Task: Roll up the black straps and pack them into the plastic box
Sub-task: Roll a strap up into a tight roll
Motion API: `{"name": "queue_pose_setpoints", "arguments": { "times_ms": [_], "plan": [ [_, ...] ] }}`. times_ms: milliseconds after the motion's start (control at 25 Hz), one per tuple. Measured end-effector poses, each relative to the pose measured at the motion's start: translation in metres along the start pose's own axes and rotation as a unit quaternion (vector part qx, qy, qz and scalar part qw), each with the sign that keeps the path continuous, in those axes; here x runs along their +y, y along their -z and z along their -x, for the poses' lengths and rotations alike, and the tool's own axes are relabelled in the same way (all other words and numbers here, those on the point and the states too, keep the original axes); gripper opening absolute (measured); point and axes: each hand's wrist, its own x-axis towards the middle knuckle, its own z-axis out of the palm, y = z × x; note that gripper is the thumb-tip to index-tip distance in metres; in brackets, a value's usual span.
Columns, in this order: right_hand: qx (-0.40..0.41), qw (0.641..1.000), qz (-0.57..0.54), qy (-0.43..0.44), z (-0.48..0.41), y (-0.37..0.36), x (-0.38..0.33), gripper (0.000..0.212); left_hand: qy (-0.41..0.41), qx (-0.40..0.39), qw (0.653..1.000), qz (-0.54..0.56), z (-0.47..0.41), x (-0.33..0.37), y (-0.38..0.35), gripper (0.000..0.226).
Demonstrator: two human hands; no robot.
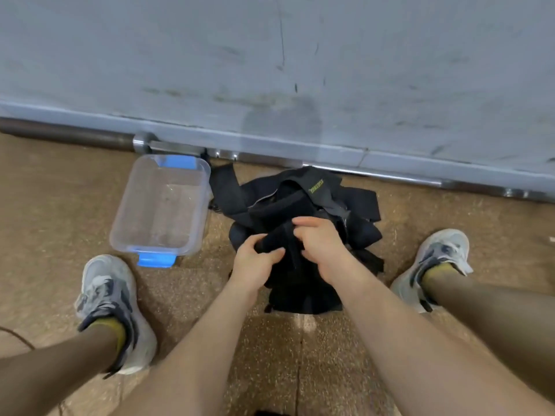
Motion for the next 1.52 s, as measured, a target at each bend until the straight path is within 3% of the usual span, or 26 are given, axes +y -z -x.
{"name": "queue_pose_setpoints", "arguments": {
  "times_ms": [120,240,280,360,440,480,560,680,760,840,880,960,1040,1160,1280,1360,1440,1520],
  "plan": [
    [0.103,0.980,0.168,-0.011,-0.038,0.018,0.025,0.044,0.017,0.131,0.980,-0.146,-0.029,-0.030,-0.003,0.051],
    [0.160,0.942,0.282,0.082,-0.078,0.029,0.001,0.082,0.043,0.187,0.929,-0.316,-0.040,-0.038,0.002,0.067],
    [0.150,0.929,0.323,0.099,-0.091,0.028,-0.015,0.097,0.019,0.195,0.911,-0.363,-0.041,-0.037,0.004,0.073],
    [0.092,0.925,0.355,0.095,-0.114,0.022,-0.042,0.115,-0.112,0.205,0.883,-0.406,-0.045,-0.034,0.006,0.080],
    [0.051,0.949,0.304,0.069,-0.123,0.015,-0.043,0.119,-0.244,0.169,0.855,-0.426,-0.061,-0.018,0.004,0.081],
    [0.069,0.956,0.276,0.068,-0.121,0.011,-0.035,0.112,-0.262,0.139,0.848,-0.440,-0.073,-0.004,0.000,0.082],
    [0.113,0.973,0.180,0.085,-0.111,0.009,-0.016,0.072,-0.226,0.077,0.843,-0.482,-0.094,0.017,-0.010,0.079],
    [0.140,0.981,-0.134,0.016,-0.087,0.018,-0.005,0.006,-0.178,0.032,0.828,-0.531,-0.089,0.000,-0.010,0.036],
    [0.122,0.940,-0.317,-0.039,-0.067,0.029,-0.025,0.014,-0.126,0.026,0.813,-0.568,-0.071,-0.035,0.006,0.023],
    [0.082,0.897,-0.433,-0.036,-0.045,0.038,-0.060,0.018,-0.074,-0.012,0.760,-0.646,-0.052,-0.067,0.021,0.038],
    [0.068,0.897,-0.437,-0.015,-0.035,0.044,-0.080,0.019,-0.046,-0.028,0.753,-0.656,-0.048,-0.078,0.028,0.048],
    [0.042,0.914,-0.400,0.043,-0.010,0.052,-0.113,0.019,0.012,-0.045,0.772,-0.634,-0.043,-0.089,0.037,0.058],
    [0.000,0.918,-0.385,0.097,0.018,0.061,-0.130,0.011,0.017,-0.037,0.817,-0.575,-0.037,-0.087,0.041,0.054],
    [-0.086,0.877,-0.439,0.172,0.061,0.067,-0.125,0.027,-0.065,0.054,0.909,-0.409,-0.031,-0.045,0.033,0.040],
    [-0.168,0.834,-0.480,0.215,0.103,0.071,-0.113,0.037,-0.123,0.132,0.973,-0.143,-0.028,0.035,0.022,0.029],
    [-0.207,0.805,-0.496,0.252,0.126,0.072,-0.117,0.032,-0.186,0.143,0.970,-0.059,-0.012,0.086,0.018,0.025],
    [-0.260,0.775,-0.490,0.303,0.148,0.075,-0.134,0.029,-0.286,0.106,0.952,-0.030,0.020,0.129,0.012,0.026],
    [-0.274,0.776,-0.454,0.343,0.169,0.078,-0.156,0.032,-0.366,0.061,0.928,-0.019,0.057,0.164,0.004,0.032]
  ]
}}
